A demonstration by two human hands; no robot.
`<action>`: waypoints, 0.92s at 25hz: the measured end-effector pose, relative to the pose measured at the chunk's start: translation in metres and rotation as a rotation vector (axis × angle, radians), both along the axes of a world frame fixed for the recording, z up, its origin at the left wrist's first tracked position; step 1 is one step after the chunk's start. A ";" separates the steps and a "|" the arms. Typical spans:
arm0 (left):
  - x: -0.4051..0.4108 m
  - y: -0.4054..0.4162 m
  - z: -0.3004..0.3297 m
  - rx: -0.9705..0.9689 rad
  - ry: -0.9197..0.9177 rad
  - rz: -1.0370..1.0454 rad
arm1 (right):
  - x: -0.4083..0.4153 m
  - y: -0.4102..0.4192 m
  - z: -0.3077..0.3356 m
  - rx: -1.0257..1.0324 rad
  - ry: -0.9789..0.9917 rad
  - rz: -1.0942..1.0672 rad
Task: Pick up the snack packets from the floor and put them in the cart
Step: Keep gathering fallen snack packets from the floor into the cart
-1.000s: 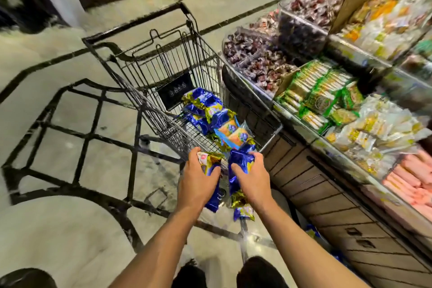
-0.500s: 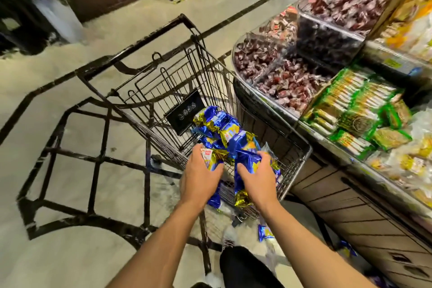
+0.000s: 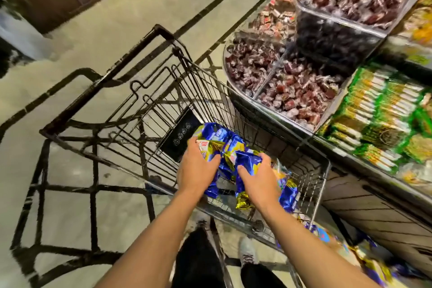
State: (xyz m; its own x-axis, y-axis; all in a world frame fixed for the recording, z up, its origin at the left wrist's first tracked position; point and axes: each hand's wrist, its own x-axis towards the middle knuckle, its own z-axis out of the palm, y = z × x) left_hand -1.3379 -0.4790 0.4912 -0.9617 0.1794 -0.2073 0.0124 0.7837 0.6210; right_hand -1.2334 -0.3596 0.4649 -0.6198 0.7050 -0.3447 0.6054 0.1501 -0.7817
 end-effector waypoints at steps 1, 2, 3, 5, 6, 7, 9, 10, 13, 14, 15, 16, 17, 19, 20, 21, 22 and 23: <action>-0.017 0.001 -0.006 0.009 -0.011 -0.021 | -0.014 -0.001 -0.005 -0.007 -0.008 -0.026; -0.035 0.002 -0.012 0.015 -0.022 -0.039 | -0.028 -0.002 -0.010 -0.011 -0.016 -0.048; -0.057 0.004 -0.022 0.013 -0.041 -0.061 | -0.045 -0.002 -0.018 -0.014 -0.041 -0.086; -0.098 0.010 -0.044 -0.009 -0.087 -0.096 | -0.077 -0.004 -0.031 -0.018 -0.085 -0.183; -0.115 0.013 -0.056 -0.020 -0.111 -0.112 | -0.092 -0.004 -0.037 -0.020 -0.095 -0.214; -0.132 0.017 -0.066 -0.028 -0.129 -0.131 | -0.106 -0.003 -0.044 -0.023 -0.105 -0.240; -0.158 0.024 -0.086 -0.023 -0.160 -0.173 | -0.128 0.001 -0.060 -0.027 -0.131 -0.279; -0.167 0.026 -0.093 -0.022 -0.178 -0.185 | -0.135 0.002 -0.067 -0.038 -0.153 -0.289; -0.190 0.037 -0.121 -0.052 -0.248 -0.203 | -0.158 0.010 -0.092 -0.077 -0.214 -0.336; -0.195 0.042 -0.131 -0.066 -0.267 -0.205 | -0.166 0.014 -0.101 -0.081 -0.222 -0.352; -0.200 0.048 -0.142 -0.086 -0.278 -0.207 | -0.173 0.019 -0.113 -0.079 -0.234 -0.371; -0.204 0.053 -0.153 -0.105 -0.285 -0.216 | -0.180 0.025 -0.123 -0.078 -0.245 -0.389; -0.208 0.058 -0.161 -0.124 -0.287 -0.234 | -0.185 0.029 -0.133 -0.076 -0.246 -0.403; -0.213 0.067 -0.177 -0.158 -0.278 -0.260 | -0.196 0.032 -0.152 -0.086 -0.262 -0.397; -0.215 0.071 -0.185 -0.170 -0.272 -0.260 | -0.201 0.032 -0.161 -0.095 -0.279 -0.387; -0.216 0.074 -0.193 -0.179 -0.269 -0.261 | -0.205 0.031 -0.168 -0.098 -0.287 -0.384; -0.217 0.078 -0.200 -0.187 -0.272 -0.266 | -0.207 0.030 -0.174 -0.097 -0.292 -0.390; -0.216 0.080 -0.207 -0.195 -0.277 -0.273 | -0.209 0.029 -0.181 -0.086 -0.300 -0.402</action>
State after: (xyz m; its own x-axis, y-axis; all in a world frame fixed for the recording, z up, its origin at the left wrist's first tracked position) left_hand -1.5542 -0.3989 0.2844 -0.7880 0.3510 -0.5058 0.0891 0.8780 0.4704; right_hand -1.4420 -0.3305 0.2843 -0.1701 0.8285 -0.5335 0.8018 -0.1984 -0.5637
